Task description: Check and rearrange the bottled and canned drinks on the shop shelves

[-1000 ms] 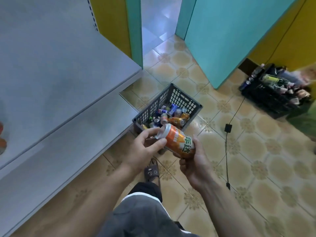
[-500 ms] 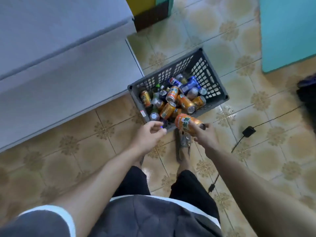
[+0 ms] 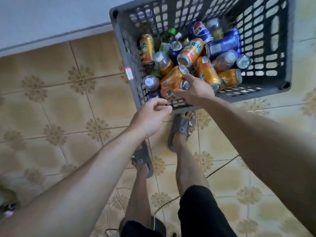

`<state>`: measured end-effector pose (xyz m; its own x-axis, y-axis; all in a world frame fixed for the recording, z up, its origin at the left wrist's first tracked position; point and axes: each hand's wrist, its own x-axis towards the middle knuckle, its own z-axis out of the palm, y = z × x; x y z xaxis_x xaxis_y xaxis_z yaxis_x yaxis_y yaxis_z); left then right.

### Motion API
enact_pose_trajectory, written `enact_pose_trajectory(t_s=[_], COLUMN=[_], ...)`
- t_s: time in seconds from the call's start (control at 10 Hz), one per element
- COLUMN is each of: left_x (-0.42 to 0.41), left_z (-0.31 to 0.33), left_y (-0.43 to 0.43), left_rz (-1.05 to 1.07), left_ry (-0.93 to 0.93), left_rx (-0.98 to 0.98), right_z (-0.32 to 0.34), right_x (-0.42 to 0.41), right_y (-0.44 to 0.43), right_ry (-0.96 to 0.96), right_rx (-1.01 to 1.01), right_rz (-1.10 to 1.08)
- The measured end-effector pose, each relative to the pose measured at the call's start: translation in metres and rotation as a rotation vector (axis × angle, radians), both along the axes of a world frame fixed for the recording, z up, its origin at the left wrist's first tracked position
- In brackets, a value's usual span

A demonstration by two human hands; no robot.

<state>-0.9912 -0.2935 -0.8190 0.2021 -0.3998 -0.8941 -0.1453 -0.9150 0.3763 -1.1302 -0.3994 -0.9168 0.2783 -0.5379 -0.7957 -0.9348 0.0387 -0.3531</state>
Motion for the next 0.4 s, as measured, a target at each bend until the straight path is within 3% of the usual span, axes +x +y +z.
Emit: enact_pose_trajectory(t_s=[0.2,0.4], left_x=[0.007,0.023], left_z=[-0.027,0.01], left_y=[0.013,0.041], left_rz=[0.049,0.108], left_ry=[-0.003,0.015], left_rx=[-0.03,-0.1], right_z=[-0.024,0.008], right_x=[-0.01,0.0], right_y=[-0.002,0.015], right_ry=[0.146,0.226], right_rx=[-0.092,-0.126], right_rz=[0.021,0.044])
